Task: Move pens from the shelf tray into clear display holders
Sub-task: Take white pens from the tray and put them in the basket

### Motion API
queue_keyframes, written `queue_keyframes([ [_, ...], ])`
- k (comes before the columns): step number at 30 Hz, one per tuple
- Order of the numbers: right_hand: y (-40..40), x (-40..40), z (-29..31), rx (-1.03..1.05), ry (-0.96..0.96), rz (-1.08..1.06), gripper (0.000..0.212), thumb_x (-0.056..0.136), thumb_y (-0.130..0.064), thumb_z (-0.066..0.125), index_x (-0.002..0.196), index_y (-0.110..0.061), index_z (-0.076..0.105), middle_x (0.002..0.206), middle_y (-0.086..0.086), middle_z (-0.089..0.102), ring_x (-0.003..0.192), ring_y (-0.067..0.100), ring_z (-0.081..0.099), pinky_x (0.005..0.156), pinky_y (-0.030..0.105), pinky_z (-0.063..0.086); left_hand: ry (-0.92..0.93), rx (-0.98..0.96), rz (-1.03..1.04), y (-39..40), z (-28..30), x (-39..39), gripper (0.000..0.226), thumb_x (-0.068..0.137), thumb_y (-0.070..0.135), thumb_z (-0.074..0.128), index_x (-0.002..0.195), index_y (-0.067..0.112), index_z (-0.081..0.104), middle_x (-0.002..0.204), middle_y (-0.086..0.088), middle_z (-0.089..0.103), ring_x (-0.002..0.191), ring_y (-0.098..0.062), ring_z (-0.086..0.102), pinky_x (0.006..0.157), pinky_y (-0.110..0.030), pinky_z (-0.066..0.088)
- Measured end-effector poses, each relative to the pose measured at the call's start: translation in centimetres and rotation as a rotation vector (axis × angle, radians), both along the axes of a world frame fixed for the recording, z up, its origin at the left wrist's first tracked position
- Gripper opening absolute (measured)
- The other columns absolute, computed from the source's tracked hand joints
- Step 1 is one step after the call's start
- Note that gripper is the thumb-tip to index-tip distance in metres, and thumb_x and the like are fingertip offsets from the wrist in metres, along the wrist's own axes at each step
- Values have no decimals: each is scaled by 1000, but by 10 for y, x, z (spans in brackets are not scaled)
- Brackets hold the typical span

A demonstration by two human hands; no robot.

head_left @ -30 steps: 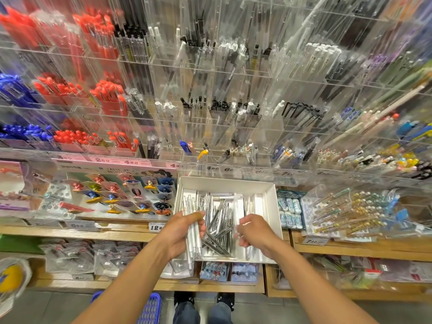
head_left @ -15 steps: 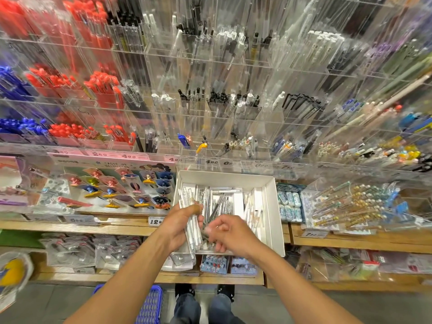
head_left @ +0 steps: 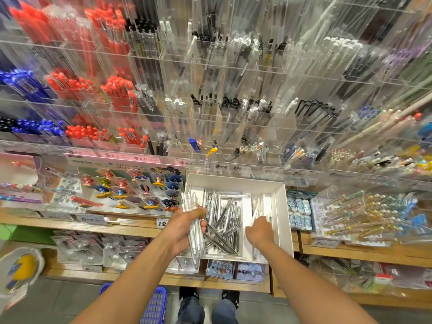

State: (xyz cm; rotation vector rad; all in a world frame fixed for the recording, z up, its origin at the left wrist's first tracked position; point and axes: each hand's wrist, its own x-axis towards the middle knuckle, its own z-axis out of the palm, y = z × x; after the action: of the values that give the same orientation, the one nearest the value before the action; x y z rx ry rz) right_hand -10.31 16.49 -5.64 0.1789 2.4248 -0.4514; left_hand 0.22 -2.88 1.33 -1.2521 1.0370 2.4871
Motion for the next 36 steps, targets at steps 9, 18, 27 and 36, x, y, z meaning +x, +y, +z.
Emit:
queue_keyframes([
  [9,-3,39,79,-571,-291,-178,8,91,-8,61,99,-7,59,92,9,70,51,7,53,43,17,40,-47,6,-8,9,2,-3,47,80,14,76,118,-4,56,73,-9,60,58,-19,58,47,-29,55],
  [18,-16,82,106,-697,-313,205,20,87,-36,69,98,-25,56,86,-1,73,54,5,60,55,18,49,21,-54,-27,13,0,-3,93,66,13,86,143,-4,38,125,-25,59,115,-37,60,71,-38,58],
  [27,21,6,45,1,137,-44,25,94,-14,55,116,-5,50,82,-1,54,74,18,57,57,29,46,26,66,8,5,-3,6,58,63,7,79,116,-4,58,70,-11,66,54,-20,62,48,-31,55],
  [36,12,3,12,100,220,-66,30,96,1,33,125,-6,38,113,14,60,93,28,57,72,38,47,50,57,-63,7,-2,7,70,68,6,80,130,-7,50,78,-10,68,60,-19,64,49,-30,56],
])
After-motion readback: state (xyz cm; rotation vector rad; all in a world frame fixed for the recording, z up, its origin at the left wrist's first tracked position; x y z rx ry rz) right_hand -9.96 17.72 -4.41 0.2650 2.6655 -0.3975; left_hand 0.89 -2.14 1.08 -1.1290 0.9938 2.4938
